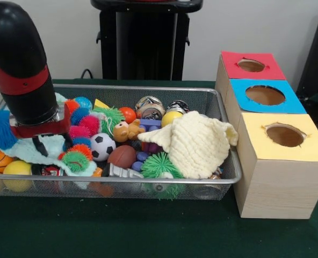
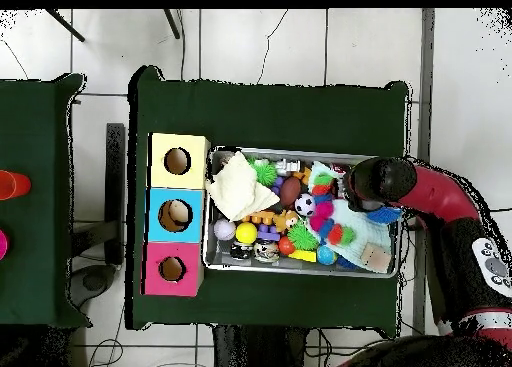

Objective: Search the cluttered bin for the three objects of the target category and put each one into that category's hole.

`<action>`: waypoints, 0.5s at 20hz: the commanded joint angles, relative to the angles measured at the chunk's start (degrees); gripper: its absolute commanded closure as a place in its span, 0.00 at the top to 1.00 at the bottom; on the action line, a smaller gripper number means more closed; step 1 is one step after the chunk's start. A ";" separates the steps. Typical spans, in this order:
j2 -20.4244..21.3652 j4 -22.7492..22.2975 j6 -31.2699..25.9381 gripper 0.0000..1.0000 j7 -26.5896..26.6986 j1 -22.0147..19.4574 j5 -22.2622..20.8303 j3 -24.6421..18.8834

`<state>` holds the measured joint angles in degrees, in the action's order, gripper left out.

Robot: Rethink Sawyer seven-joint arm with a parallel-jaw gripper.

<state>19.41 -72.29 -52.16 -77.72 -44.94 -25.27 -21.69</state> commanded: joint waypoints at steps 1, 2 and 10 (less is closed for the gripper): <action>-4.25 1.52 6.12 0.00 12.07 -2.35 -4.44 -4.60; -4.18 1.43 6.31 0.00 12.71 -2.38 -4.92 -4.72; -3.91 0.72 7.29 0.00 14.20 -3.02 -6.87 -5.75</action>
<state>19.11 -72.21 -50.56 -77.72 -47.14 -26.70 -23.27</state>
